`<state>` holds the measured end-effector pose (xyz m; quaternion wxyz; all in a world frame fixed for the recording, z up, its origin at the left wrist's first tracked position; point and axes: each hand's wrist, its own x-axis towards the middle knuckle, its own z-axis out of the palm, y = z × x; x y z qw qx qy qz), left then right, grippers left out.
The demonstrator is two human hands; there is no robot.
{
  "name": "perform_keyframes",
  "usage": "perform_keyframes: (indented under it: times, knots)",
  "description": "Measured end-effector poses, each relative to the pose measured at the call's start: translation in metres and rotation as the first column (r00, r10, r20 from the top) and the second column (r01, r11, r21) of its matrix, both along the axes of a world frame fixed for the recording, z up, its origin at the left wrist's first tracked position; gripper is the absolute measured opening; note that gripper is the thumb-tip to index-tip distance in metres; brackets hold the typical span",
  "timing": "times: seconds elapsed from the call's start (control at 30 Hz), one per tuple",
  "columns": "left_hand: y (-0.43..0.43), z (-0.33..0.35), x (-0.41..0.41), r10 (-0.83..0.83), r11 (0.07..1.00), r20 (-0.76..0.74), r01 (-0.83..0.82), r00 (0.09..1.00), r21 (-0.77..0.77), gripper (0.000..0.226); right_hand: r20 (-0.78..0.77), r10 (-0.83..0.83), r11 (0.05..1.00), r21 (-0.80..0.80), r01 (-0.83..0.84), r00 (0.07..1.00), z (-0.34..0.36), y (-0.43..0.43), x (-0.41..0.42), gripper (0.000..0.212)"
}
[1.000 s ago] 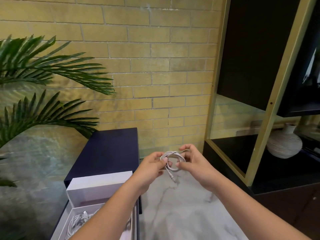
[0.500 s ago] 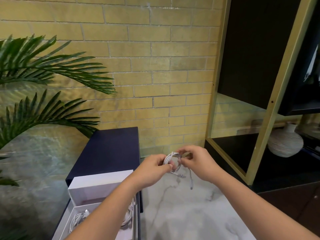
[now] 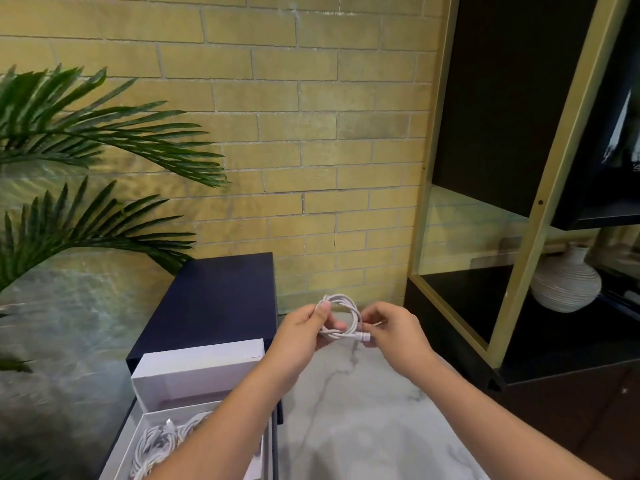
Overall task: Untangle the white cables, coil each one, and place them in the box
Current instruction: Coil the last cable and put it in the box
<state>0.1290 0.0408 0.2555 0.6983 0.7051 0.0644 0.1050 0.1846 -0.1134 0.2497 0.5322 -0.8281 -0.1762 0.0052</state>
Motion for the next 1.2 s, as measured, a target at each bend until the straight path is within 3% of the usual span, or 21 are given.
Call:
perform_keyframes:
  times: [0.1,0.2,0.33,0.5,0.7,0.8,1.07,1.2]
  knots:
    - [-0.005,0.001,-0.002,-0.012,0.986,-0.013,0.009,1.000,-0.164,0.036,-0.288,0.075,0.888,0.455,0.067,0.955,0.001,0.010,-0.006,0.017]
    - [-0.005,0.001,-0.001,0.022,0.993,-0.015,-0.023,1.000,-0.113,0.032,-0.418,0.272,0.689,0.713,0.128,0.867,0.003,0.015,-0.011,0.026]
    - [-0.005,0.001,-0.004,0.060,0.998,-0.003,-0.059,0.998,0.020,0.029,-0.367,0.258,0.730,0.680,0.069,0.894,-0.003,0.021,-0.015,0.029]
    - [0.002,-0.003,-0.006,0.010,0.999,-0.047,-0.013,0.999,-0.052,0.025,-0.342,0.214,0.746,0.662,0.073,0.915,-0.001,0.025,-0.019,0.025]
    - [0.012,-0.003,-0.012,-0.012,0.999,0.023,0.013,1.000,-0.040,0.016,-0.394,0.283,0.636,0.759,0.136,0.875,-0.002,0.032,-0.022,0.027]
    - [0.019,-0.006,-0.015,-0.011,1.000,0.041,0.012,0.999,-0.029,0.014,-0.387,0.277,0.654,0.747,0.123,0.879,-0.002,0.034,-0.024,0.026]
    - [0.023,-0.007,-0.025,-0.086,0.942,0.003,0.082,0.996,-0.325,0.027,-0.384,0.303,0.657,0.747,0.100,0.872,-0.003,0.034,-0.031,0.022]
    - [0.021,-0.009,-0.026,-0.085,0.968,-0.050,0.071,0.995,-0.242,0.024,-0.368,0.252,0.739,0.670,0.067,0.895,-0.009,0.030,-0.031,0.020]
